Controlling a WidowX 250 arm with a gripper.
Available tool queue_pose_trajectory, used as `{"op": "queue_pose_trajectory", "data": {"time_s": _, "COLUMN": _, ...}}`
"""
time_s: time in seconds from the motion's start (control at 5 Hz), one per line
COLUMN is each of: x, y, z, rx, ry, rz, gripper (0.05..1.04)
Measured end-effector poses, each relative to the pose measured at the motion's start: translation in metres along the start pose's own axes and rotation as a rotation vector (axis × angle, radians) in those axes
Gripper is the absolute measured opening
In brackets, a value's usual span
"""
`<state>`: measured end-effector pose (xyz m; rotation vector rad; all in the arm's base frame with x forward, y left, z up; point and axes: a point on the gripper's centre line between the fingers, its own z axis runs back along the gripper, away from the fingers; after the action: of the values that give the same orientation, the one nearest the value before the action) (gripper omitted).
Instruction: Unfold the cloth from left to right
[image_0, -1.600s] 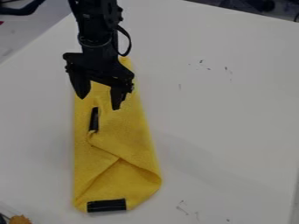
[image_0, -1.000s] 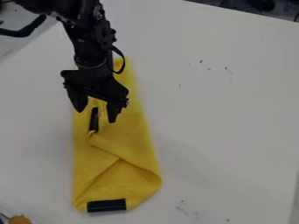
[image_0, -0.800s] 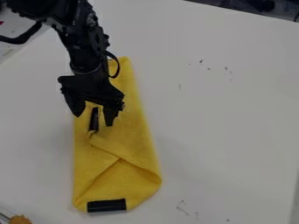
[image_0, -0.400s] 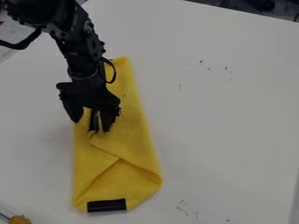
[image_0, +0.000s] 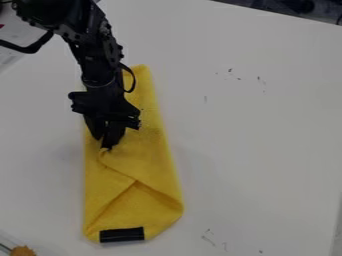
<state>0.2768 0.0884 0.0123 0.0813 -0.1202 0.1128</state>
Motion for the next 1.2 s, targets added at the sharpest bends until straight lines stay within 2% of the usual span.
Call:
{"op": "queue_pose_trajectory", "data": {"time_s": 0.2, "x": 0.001, "y": -0.002, "z": 0.001, "rx": 0.001, "ry": 0.001, "rz": 0.001, "gripper": 0.160}}
{"op": "queue_pose_trajectory", "data": {"time_s": 0.4, "x": 0.001, "y": -0.007, "z": 0.003, "rx": 0.011, "ry": 0.018, "rz": -0.004, "gripper": 0.069}}
{"op": "queue_pose_trajectory", "data": {"time_s": 0.8, "x": 0.032, "y": -0.049, "z": 0.043, "rx": 0.075, "ry": -0.026, "rz": -0.060, "gripper": 0.058}}
{"op": "queue_pose_trajectory", "data": {"time_s": 1.0, "x": 0.061, "y": -0.087, "z": 0.048, "rx": 0.058, "ry": -0.074, "rz": -0.116, "gripper": 0.058}}
{"op": "queue_pose_trajectory", "data": {"time_s": 1.2, "x": 0.078, "y": -0.108, "z": 0.022, "rx": -0.006, "ry": -0.069, "rz": -0.150, "gripper": 0.058}}
